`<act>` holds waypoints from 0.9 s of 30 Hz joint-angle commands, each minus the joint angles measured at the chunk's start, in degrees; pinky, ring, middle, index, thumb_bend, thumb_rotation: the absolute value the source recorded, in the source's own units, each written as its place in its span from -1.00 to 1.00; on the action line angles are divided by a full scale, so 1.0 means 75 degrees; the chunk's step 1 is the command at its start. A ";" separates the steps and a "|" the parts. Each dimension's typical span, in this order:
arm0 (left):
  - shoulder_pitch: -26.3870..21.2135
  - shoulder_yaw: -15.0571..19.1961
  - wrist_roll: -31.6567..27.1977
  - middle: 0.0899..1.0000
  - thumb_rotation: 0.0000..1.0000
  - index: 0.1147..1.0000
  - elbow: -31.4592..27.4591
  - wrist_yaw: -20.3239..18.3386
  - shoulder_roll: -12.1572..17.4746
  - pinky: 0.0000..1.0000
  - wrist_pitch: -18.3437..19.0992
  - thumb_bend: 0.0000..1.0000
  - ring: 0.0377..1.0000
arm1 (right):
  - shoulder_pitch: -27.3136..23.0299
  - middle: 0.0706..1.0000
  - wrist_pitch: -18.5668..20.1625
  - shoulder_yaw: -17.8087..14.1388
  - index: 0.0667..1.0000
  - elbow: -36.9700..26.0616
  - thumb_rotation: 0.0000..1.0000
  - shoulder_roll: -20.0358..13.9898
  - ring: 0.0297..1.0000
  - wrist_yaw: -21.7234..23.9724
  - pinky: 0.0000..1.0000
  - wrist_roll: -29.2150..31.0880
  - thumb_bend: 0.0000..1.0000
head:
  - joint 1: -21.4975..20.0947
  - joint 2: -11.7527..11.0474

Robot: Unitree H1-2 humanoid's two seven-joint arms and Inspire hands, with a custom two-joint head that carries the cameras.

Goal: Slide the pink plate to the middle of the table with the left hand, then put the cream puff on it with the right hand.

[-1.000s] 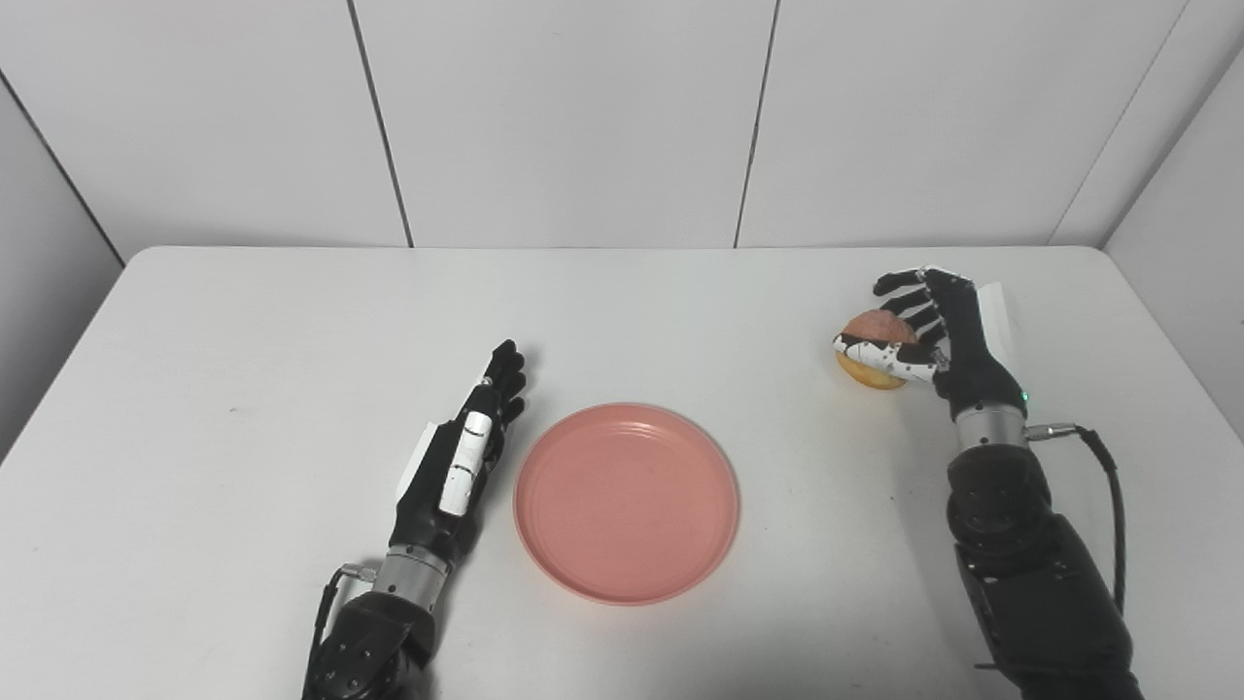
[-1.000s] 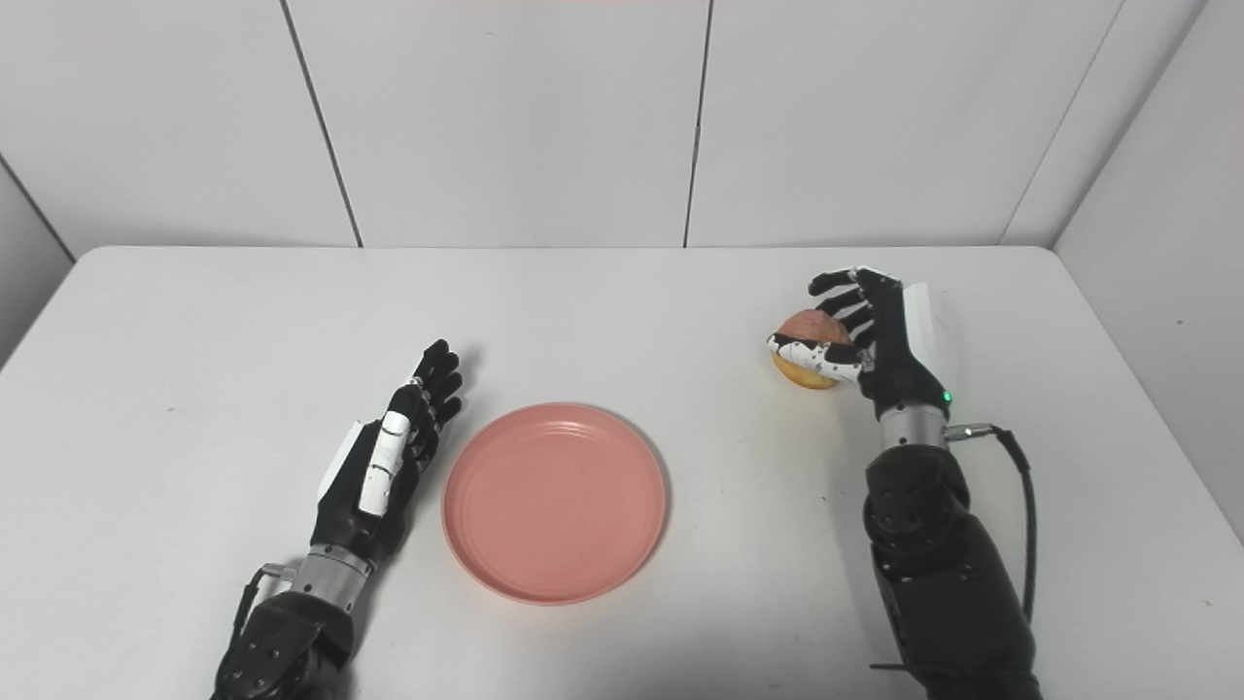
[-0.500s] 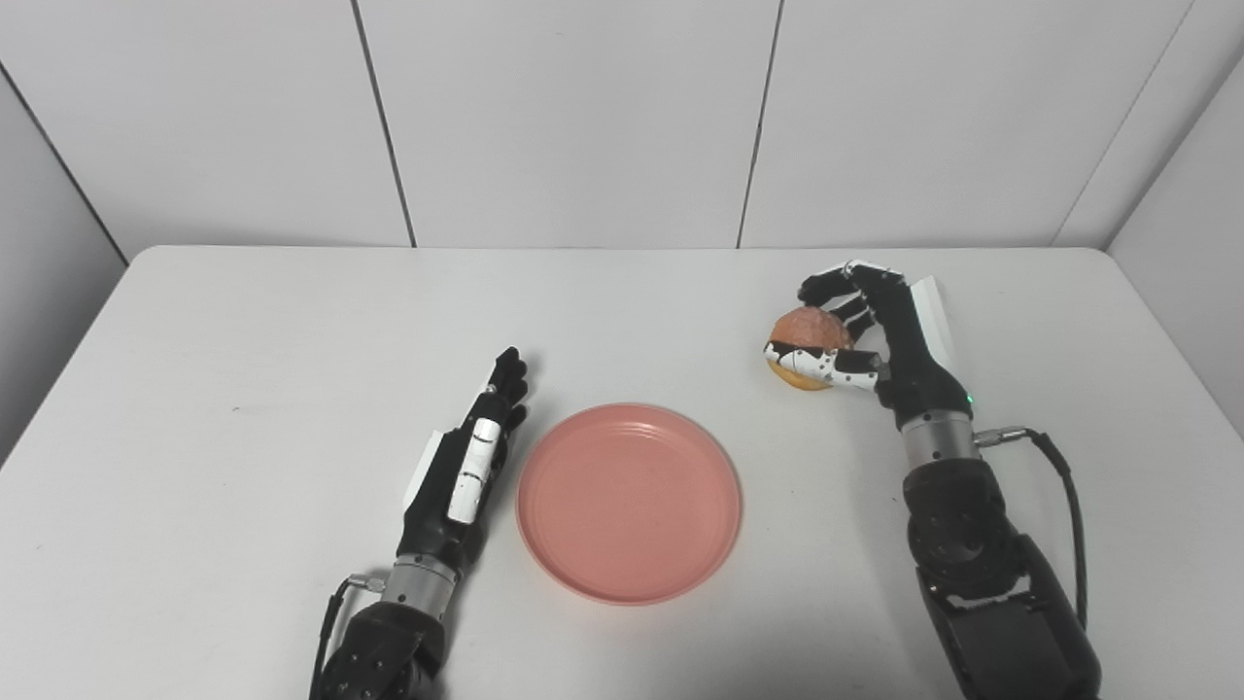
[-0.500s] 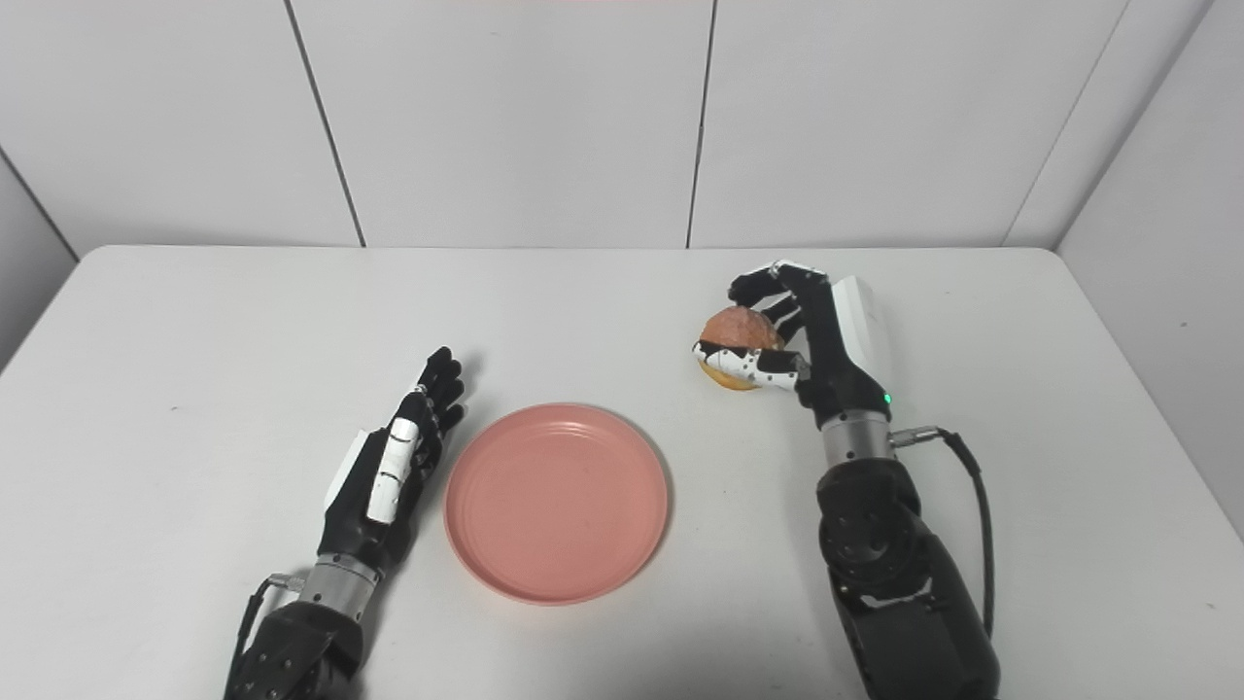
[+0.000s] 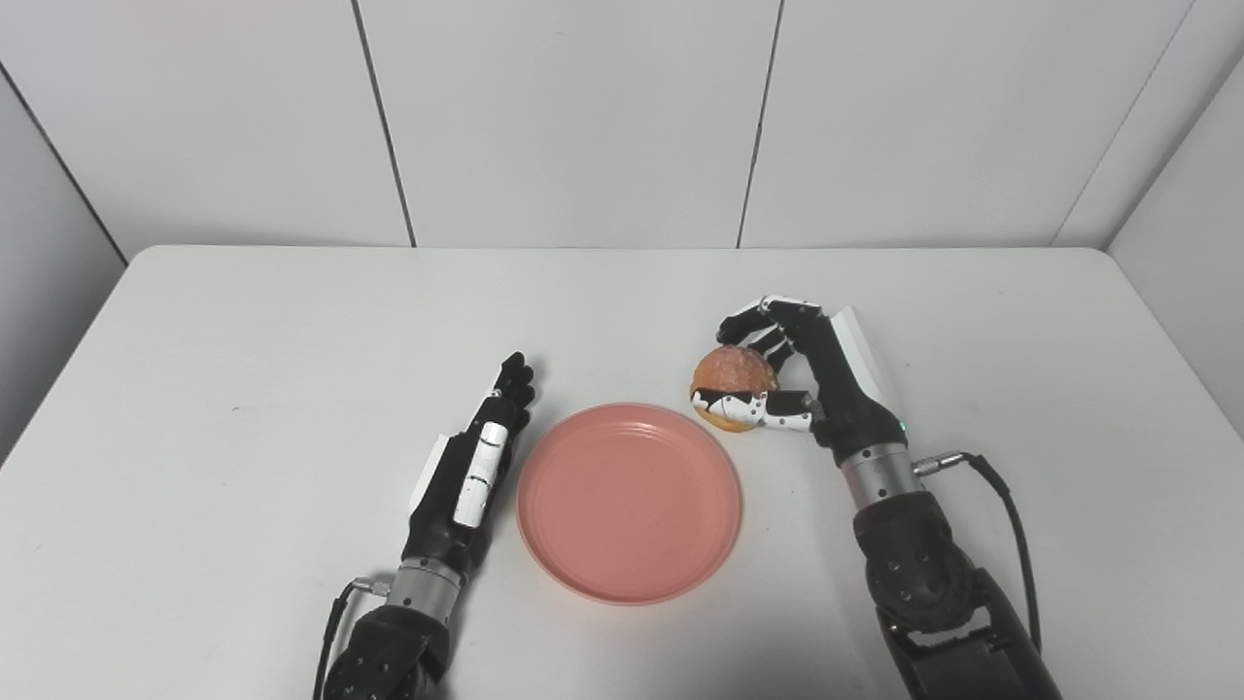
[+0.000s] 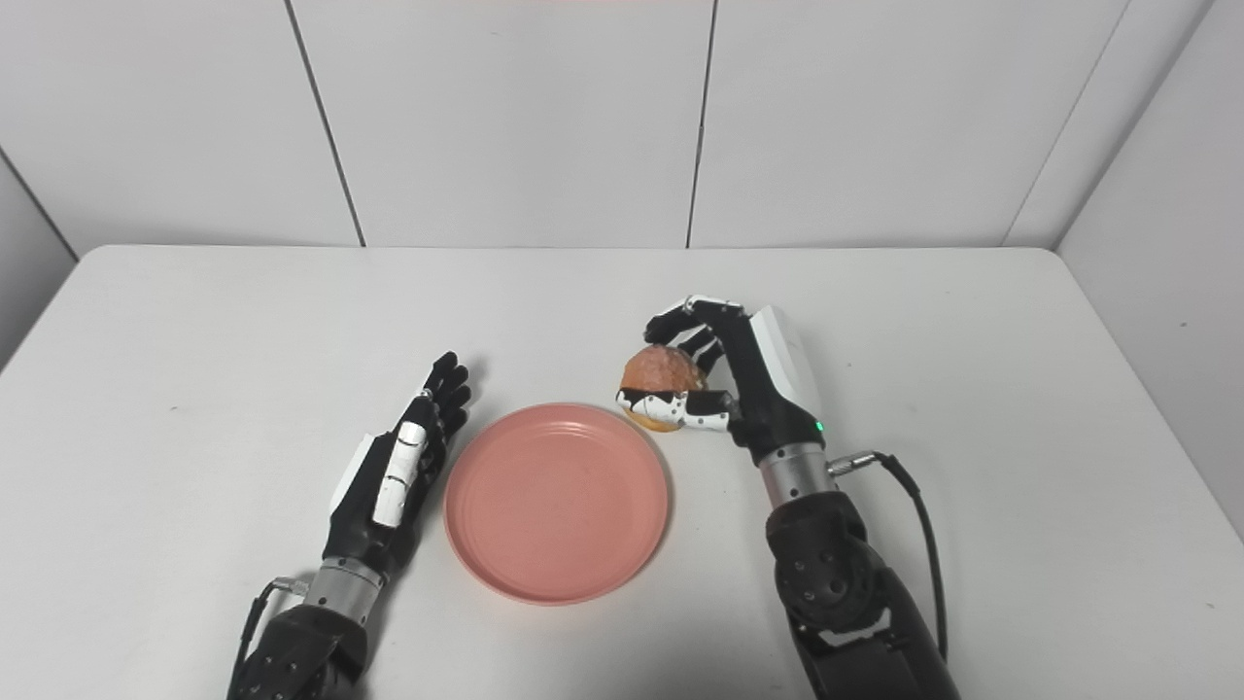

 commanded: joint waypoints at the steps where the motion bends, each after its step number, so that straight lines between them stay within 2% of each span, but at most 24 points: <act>1: 0.0258 -0.0078 0.0061 0.98 1.00 0.92 0.0154 0.0030 -0.0077 1.00 -0.0075 0.21 0.99 | -0.0134 0.02 -0.0572 0.0033 -0.15 -0.0298 -1.00 0.0058 -0.19 -0.0017 -0.24 -0.0042 0.02 | 0.0046 0.0001; 2: 0.0248 -0.0077 0.0087 0.98 1.00 0.92 0.0199 0.0058 -0.0091 1.00 -0.0132 0.22 0.99 | -0.0097 0.02 -0.0632 0.0111 -0.15 -0.0297 -1.00 0.0093 -0.19 -0.0046 -0.24 -0.0155 0.02 | 0.0062 0.0007; 5: 0.0244 -0.0095 0.0134 0.97 1.00 0.92 0.0188 0.0108 -0.0132 0.98 -0.0162 0.22 0.98 | -0.0025 -0.01 -0.0557 0.0272 -0.17 -0.0358 -1.00 0.0145 -0.15 -0.0103 -0.57 -0.0601 0.02 | 0.0102 0.0012; 7: 0.0252 -0.0107 0.0144 0.97 1.00 0.92 0.0115 0.0111 -0.0149 0.98 -0.0095 0.22 0.98 | 0.0008 -0.01 -0.0489 0.0333 -0.17 -0.0396 -1.00 0.0176 -0.15 -0.0068 -0.66 -0.0780 0.02 | 0.0102 0.0012; 8: 0.0257 -0.0106 0.0155 0.97 1.00 0.92 0.0121 0.0117 -0.0155 0.98 -0.0103 0.22 0.98 | 0.0018 -0.01 -0.0645 0.0387 -0.18 -0.0331 -1.00 0.0189 -0.15 -0.0002 -0.66 -0.0691 0.02 | 0.0102 0.0012; 11: 0.0249 -0.0111 0.0166 0.97 1.00 0.93 0.0187 0.0105 -0.0135 0.98 -0.0148 0.23 0.98 | 0.0053 0.01 -0.0976 0.0475 -0.16 -0.0157 -1.00 0.0255 -0.14 0.0136 -0.30 -0.0424 0.02 | 0.0102 0.0012; 14: 0.0268 -0.0104 0.0204 0.97 1.00 0.93 0.0188 0.0167 -0.0158 0.98 -0.0162 0.26 0.98 | 0.0090 -0.02 -0.1163 0.0547 -0.18 0.0014 -1.00 0.0361 -0.08 0.0157 -0.12 -0.0349 0.02 | 0.0134 0.0053; 19: 0.0288 -0.0085 0.0242 0.98 0.99 0.92 0.0124 0.0278 -0.0221 0.98 -0.0105 0.30 0.97 | 0.0047 -0.03 -0.1410 0.0701 -0.18 0.0340 -1.00 0.0425 -0.07 0.0131 -0.10 -0.0547 0.02 | 0.0130 0.0051; 27: 0.0285 -0.0035 0.0180 1.00 0.97 0.95 0.0207 0.0345 -0.0300 1.00 -0.0215 0.29 0.99 | 0.0069 0.03 -0.1427 0.0856 -0.16 0.0568 -1.00 0.0498 -0.16 0.0323 -0.21 -0.0569 0.02 | 0.0132 0.0061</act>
